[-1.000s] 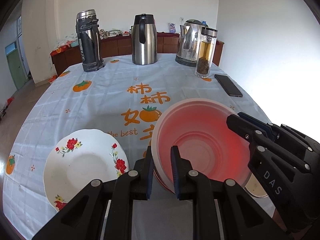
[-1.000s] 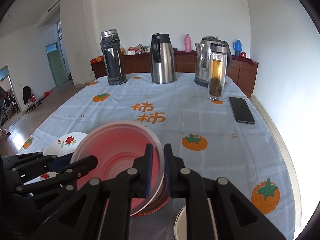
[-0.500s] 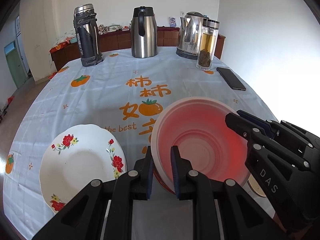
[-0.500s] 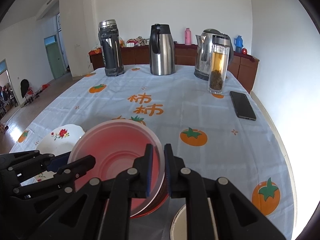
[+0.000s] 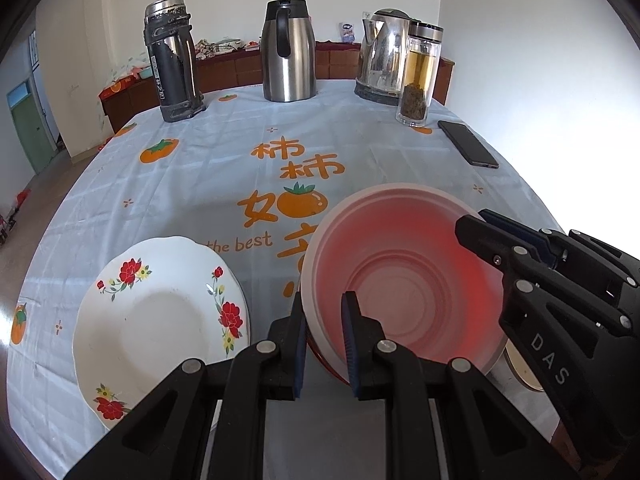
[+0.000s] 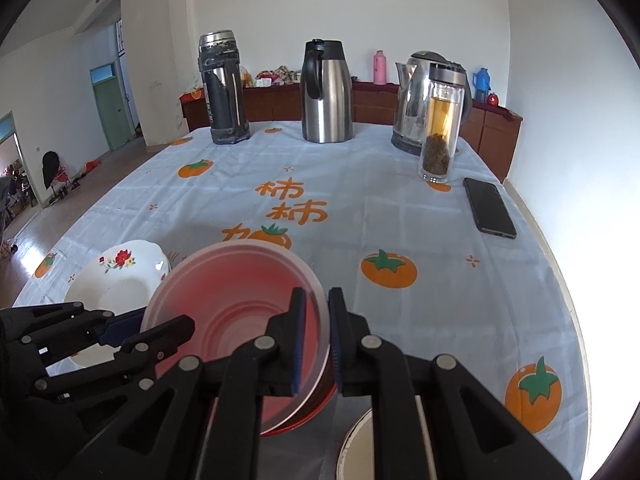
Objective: Organize plates and bowls
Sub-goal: 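Lift the pink bowl with the left tool over the stainless steel bowl, then lower the pink bowl into the stainless steel bowl with the left tool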
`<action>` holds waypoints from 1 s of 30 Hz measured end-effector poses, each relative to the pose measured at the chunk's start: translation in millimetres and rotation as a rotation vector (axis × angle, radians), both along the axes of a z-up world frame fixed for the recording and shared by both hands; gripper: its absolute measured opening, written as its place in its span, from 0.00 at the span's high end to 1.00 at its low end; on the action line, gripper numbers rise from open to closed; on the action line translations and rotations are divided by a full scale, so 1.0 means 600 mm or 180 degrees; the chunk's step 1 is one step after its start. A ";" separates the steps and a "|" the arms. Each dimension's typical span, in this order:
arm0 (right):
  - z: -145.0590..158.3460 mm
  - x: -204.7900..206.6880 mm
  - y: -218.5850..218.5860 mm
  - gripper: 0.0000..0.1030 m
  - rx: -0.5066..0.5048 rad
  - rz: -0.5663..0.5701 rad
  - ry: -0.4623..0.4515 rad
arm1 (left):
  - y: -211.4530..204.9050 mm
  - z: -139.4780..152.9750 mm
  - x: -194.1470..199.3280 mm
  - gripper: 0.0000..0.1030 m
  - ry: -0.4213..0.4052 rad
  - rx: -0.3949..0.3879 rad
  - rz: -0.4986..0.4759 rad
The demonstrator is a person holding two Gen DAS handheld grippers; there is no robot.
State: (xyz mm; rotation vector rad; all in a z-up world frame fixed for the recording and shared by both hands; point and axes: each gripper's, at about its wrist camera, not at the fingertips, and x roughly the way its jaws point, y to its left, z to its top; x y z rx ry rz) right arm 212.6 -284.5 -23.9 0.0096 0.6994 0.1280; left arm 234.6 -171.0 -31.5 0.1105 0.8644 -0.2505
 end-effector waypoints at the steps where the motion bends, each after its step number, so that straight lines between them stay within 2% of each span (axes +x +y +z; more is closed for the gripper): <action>1: -0.001 0.001 0.001 0.88 -0.0001 0.0001 0.0006 | 0.000 0.000 0.000 0.82 0.0001 0.0003 -0.0001; 11: -0.016 0.006 0.004 0.88 -0.0018 0.0023 0.0101 | 0.002 -0.009 0.006 0.82 0.0045 0.0022 0.0022; 30: -0.029 0.008 -0.004 0.88 0.0010 0.0010 0.0150 | -0.007 -0.012 0.000 0.82 -0.0045 0.0118 -0.0031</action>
